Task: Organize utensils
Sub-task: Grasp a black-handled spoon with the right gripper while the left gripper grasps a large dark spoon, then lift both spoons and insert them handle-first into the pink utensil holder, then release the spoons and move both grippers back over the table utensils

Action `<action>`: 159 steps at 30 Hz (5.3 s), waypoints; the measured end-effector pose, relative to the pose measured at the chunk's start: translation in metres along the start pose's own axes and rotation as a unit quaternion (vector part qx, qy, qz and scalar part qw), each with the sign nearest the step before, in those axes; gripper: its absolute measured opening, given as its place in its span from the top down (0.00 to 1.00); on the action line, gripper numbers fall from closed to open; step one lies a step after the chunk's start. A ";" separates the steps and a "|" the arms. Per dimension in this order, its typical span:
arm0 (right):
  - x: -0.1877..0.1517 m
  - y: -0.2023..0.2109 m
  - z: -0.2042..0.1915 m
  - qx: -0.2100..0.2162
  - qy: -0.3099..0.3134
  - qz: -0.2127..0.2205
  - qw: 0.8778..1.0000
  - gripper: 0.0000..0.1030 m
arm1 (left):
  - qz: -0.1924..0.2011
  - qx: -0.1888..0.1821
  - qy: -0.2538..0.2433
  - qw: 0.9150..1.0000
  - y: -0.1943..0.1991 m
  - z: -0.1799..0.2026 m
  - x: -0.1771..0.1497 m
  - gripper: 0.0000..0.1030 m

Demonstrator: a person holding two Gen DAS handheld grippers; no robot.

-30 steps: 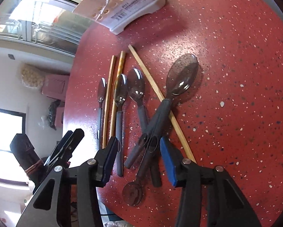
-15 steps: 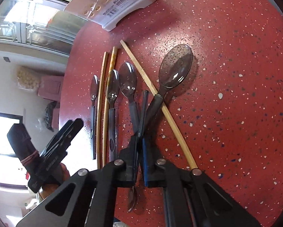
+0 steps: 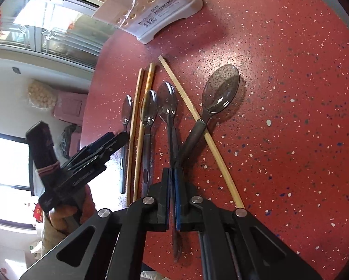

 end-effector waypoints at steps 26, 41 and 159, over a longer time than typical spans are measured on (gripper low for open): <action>-0.015 -0.020 -0.028 -0.126 0.096 -0.057 0.986 0.92 | -0.032 0.003 -0.083 0.996 -0.001 0.036 0.007 0.61; -0.009 0.019 -0.012 -0.058 0.089 -0.019 0.994 0.97 | 0.058 -0.036 -0.009 0.998 0.049 0.014 -0.013 0.61; 0.087 0.082 -0.020 -0.131 0.122 0.140 0.974 0.23 | 0.146 0.004 0.072 0.987 0.067 -0.002 0.016 0.61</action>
Point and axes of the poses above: each gripper's, at about its wrist camera, not at the fingertips, and y roughly against the way its jaws point, z to its right, x to its top, the point moved 5 cm from there along -y, roughly the way its jaws point, and after that the axes turned 8 degrees about -z, right-handed, at the moved point
